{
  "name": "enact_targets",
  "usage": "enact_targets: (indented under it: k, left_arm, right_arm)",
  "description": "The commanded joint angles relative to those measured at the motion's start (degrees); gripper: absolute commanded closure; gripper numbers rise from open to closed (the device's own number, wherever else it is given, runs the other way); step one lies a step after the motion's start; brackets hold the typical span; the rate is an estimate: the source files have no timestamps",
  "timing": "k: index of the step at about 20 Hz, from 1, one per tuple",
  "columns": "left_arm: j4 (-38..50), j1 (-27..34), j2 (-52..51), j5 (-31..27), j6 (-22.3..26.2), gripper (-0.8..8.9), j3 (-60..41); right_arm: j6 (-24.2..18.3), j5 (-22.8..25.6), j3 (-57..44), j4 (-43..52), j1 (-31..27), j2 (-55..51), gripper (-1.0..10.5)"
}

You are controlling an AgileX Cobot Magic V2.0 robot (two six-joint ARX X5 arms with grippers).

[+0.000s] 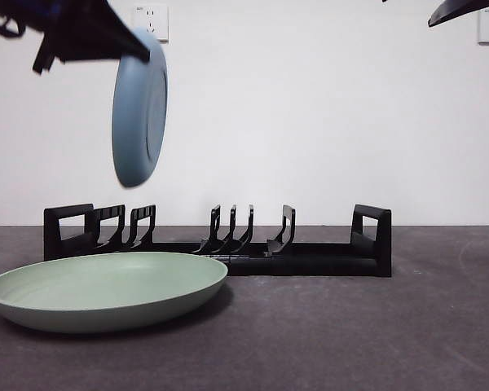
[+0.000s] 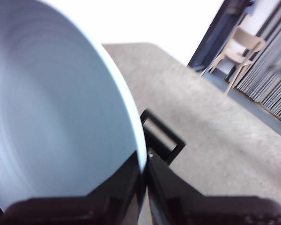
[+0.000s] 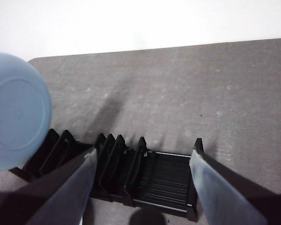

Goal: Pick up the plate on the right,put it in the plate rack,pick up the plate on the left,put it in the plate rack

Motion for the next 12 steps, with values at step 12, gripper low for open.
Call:
enact_targets:
  k: [12]
  left_arm:
    - [0.48,1.97,8.24,0.59,0.70,8.23,0.09]
  right_arm:
    - [0.46,0.17,-0.09,-0.90,0.11,0.09,6.1]
